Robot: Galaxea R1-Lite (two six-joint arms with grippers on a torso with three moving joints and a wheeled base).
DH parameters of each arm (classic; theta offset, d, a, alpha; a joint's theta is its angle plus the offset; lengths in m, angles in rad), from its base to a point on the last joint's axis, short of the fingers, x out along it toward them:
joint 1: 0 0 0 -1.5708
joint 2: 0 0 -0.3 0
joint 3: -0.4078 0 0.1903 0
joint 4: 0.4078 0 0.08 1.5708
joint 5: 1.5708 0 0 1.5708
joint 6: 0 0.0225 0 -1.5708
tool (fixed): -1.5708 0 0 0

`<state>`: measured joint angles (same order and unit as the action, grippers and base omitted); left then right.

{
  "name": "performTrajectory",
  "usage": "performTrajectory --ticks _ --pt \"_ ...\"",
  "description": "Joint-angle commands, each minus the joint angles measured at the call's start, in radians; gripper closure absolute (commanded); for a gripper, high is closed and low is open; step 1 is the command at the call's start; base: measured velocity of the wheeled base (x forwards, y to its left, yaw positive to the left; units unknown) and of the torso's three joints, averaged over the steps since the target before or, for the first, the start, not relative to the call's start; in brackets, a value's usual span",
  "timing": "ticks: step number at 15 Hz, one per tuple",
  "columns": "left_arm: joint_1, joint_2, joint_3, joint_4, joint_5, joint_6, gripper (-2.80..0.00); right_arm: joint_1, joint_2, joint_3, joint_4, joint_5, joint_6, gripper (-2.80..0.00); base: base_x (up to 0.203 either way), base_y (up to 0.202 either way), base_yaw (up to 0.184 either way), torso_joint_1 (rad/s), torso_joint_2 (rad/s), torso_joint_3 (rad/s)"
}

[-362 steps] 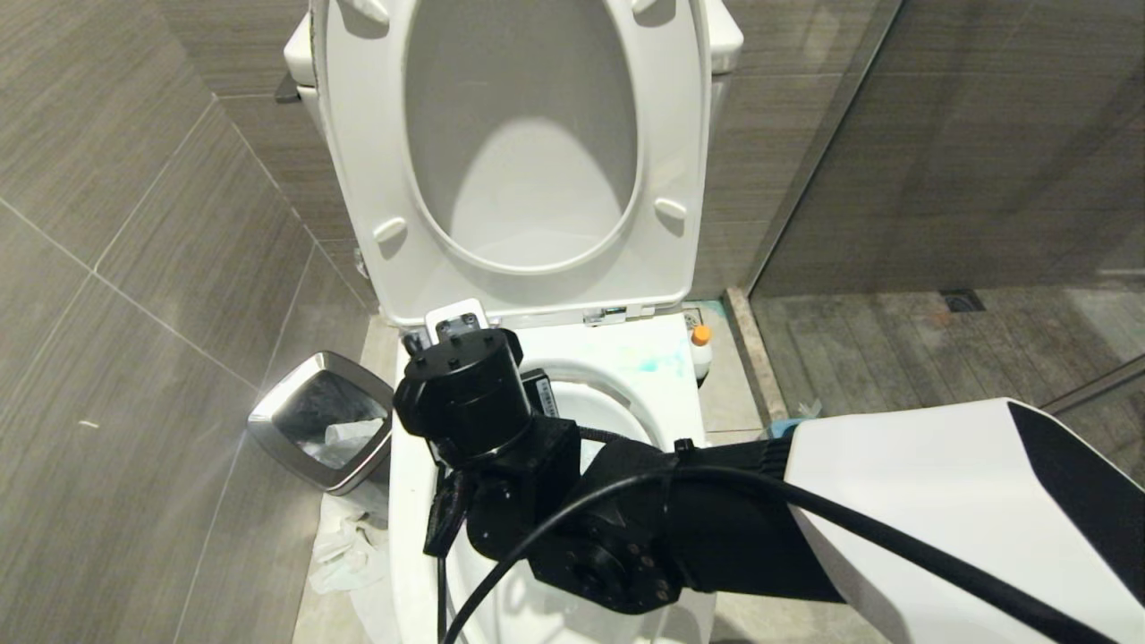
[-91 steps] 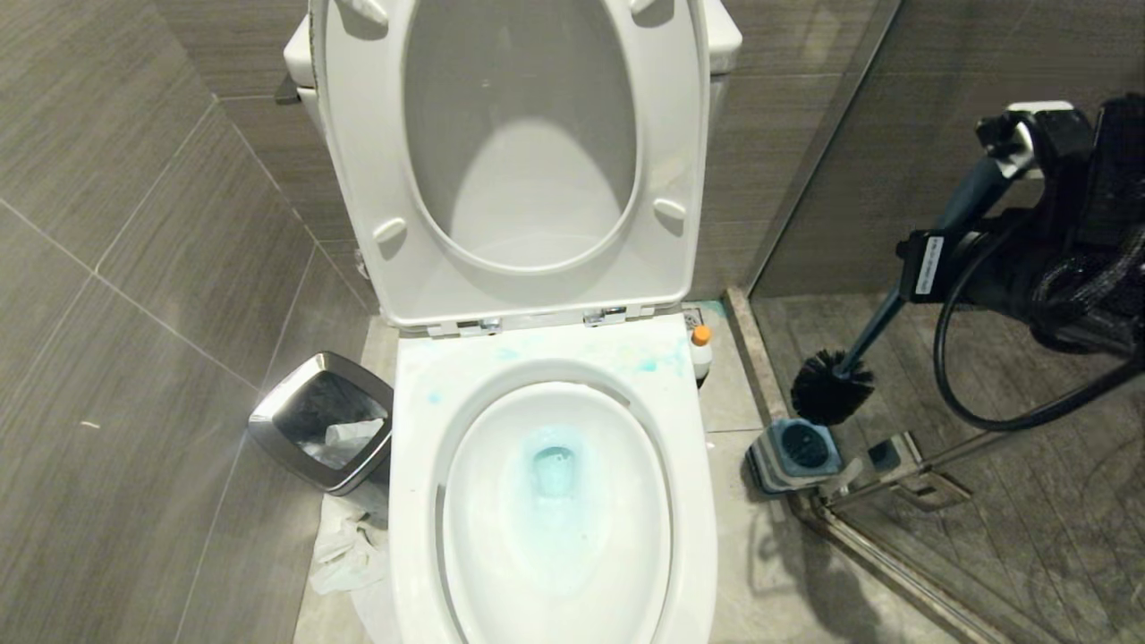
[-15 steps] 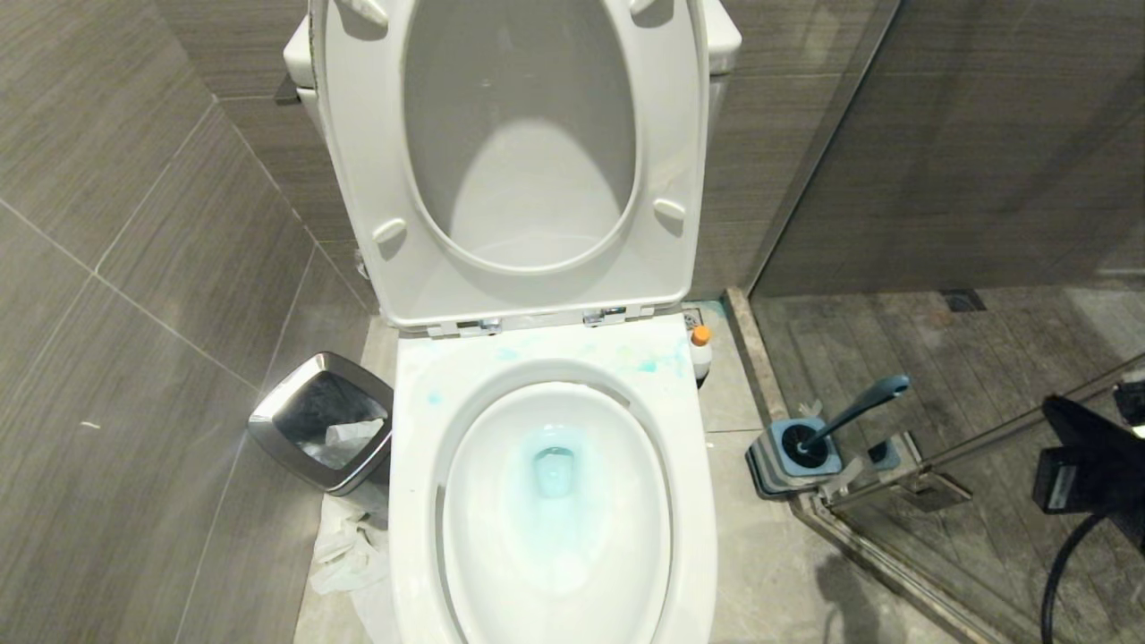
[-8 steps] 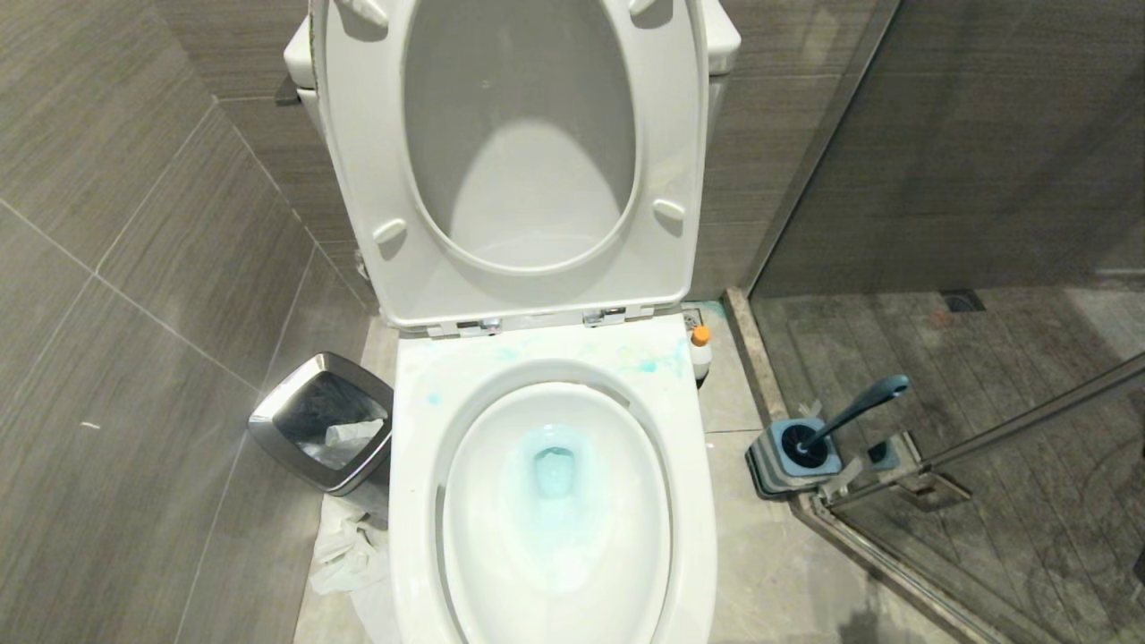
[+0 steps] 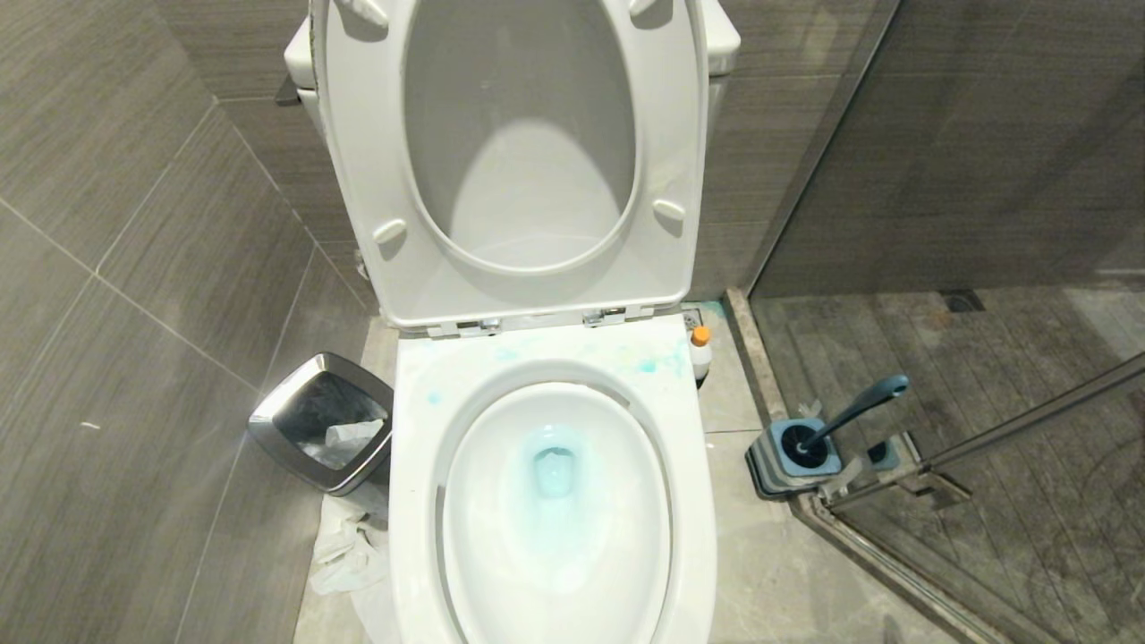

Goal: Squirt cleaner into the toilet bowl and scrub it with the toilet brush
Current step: Flush the toilet

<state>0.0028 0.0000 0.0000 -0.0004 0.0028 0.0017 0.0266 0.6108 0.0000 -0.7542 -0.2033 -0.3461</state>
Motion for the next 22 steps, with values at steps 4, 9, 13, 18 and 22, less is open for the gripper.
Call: performTrajectory --ticks 4,9,13,18,22 --pt "0.0 0.0 0.0 -0.001 0.002 0.0 0.0 -0.08 -0.329 0.0 0.336 0.24 0.143 0.0 0.0 0.0 0.0 0.0 0.0 0.0" --pt "0.0 0.0 0.0 -0.001 0.002 0.0 0.0 -0.039 -0.427 0.0 0.612 0.214 0.177 0.0 0.0 0.0 0.0 0.0 0.0 0.0" --pt "0.0 0.0 0.0 -0.001 0.002 0.0 0.0 -0.028 -0.594 -0.002 0.7 0.229 0.176 0.0 0.0 0.0 0.0 0.0 0.0 0.0" --pt "0.0 0.0 0.0 -0.001 0.0 -0.002 0.0 -0.027 -0.609 -0.005 0.748 0.225 0.3 0.0 0.0 0.0 0.0 0.0 0.0 0.0" --pt "0.0 0.0 0.0 0.0 0.001 -0.002 0.0 -0.027 -0.609 -0.005 0.756 0.226 0.297 0.0 0.0 0.0 0.0 0.0 0.0 0.0"
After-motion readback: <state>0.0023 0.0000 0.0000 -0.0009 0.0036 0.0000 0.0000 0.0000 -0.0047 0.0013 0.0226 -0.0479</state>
